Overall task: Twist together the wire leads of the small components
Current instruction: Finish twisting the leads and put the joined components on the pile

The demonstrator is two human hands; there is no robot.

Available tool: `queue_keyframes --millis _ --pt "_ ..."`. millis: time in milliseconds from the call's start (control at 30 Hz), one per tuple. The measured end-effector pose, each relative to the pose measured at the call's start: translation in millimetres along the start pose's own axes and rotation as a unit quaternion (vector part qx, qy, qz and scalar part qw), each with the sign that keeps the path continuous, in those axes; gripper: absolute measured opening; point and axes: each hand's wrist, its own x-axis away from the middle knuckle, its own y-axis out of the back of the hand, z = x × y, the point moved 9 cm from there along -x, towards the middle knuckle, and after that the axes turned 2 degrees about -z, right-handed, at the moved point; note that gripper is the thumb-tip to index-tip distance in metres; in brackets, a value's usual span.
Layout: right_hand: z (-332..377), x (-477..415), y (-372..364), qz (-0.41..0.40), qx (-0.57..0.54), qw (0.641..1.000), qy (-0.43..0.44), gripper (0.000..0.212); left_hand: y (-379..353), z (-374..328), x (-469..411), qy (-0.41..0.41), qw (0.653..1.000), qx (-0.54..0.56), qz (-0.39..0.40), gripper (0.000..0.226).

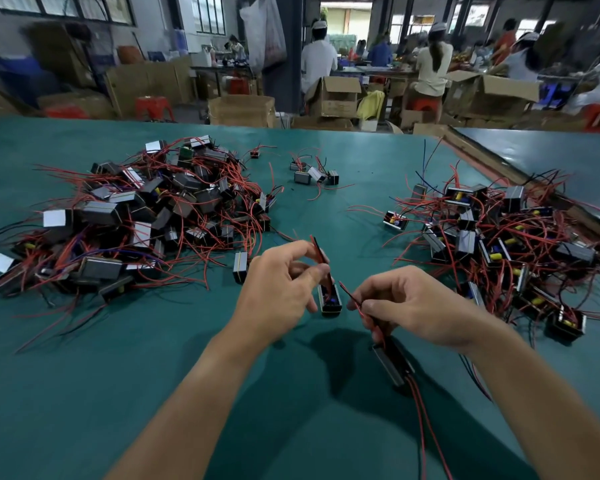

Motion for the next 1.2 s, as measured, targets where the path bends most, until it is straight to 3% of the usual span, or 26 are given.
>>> queue_keyframes --millis 133,400,633,767,900,1200 --pt "1 3 -10 0.022 0.013 1.000 -0.001 0.016 -1 -4 2 -0.001 1.000 0.006 0.009 0.013" --pt "1 1 -3 -0.040 0.054 0.998 -0.015 0.017 -7 -3 4 0.035 0.999 0.023 0.028 0.023" --pt "18 -1 7 -0.127 0.235 0.960 0.085 0.019 -8 -3 2 0.031 0.998 0.053 0.020 0.018" --pt "18 -1 9 -0.132 0.224 0.961 0.097 0.015 -9 -3 4 0.029 0.997 0.064 0.023 0.015" --pt "17 -1 3 -0.102 0.216 0.966 0.100 0.029 -13 -1 7 0.038 0.996 0.061 0.044 0.013" --pt "12 -4 1 -0.090 0.099 0.989 0.065 0.028 -20 -4 6 0.049 0.995 0.054 0.069 0.013"
